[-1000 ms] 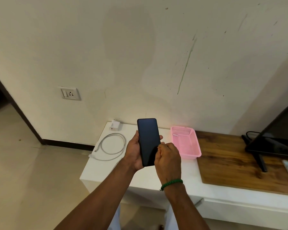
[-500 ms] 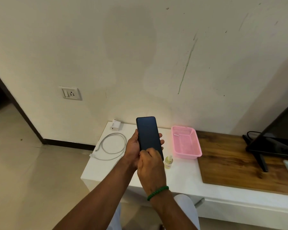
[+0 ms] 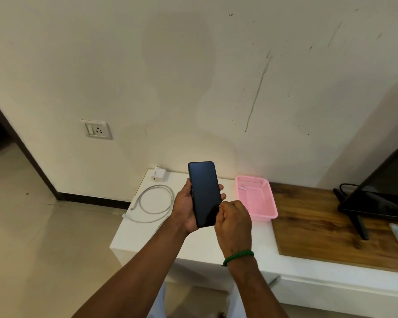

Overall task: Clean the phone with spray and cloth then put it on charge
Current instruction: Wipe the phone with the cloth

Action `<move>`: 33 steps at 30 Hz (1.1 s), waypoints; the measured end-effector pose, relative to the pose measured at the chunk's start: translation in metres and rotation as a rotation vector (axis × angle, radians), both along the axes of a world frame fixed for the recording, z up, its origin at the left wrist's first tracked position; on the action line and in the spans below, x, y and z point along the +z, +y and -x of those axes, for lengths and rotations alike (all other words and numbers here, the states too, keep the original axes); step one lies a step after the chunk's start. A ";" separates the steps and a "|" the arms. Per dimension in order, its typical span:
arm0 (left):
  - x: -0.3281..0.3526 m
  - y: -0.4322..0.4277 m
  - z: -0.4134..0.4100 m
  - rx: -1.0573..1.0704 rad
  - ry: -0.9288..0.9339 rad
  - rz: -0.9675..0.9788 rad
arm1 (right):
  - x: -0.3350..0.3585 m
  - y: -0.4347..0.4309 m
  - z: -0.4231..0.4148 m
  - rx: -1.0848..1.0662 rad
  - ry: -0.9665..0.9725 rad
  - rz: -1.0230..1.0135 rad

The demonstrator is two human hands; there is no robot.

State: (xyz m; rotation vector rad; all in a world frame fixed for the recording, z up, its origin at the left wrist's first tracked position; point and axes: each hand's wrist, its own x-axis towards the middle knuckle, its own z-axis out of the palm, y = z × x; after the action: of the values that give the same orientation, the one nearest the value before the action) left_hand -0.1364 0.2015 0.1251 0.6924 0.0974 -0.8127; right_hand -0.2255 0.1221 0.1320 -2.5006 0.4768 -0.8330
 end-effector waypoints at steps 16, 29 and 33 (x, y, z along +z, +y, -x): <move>0.004 0.001 0.000 0.080 -0.013 -0.021 | -0.012 0.048 0.004 0.145 -0.030 0.085; 0.010 0.003 -0.004 0.044 -0.019 0.007 | 0.003 0.010 -0.001 0.026 0.000 0.038; 0.006 0.002 -0.003 0.051 0.002 0.026 | 0.000 0.004 0.002 -0.021 -0.017 0.037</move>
State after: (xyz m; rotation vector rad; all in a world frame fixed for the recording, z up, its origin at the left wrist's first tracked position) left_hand -0.1333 0.2033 0.1314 0.6621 0.1059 -0.7646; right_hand -0.2270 0.1257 0.1317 -2.5240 0.4870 -0.8773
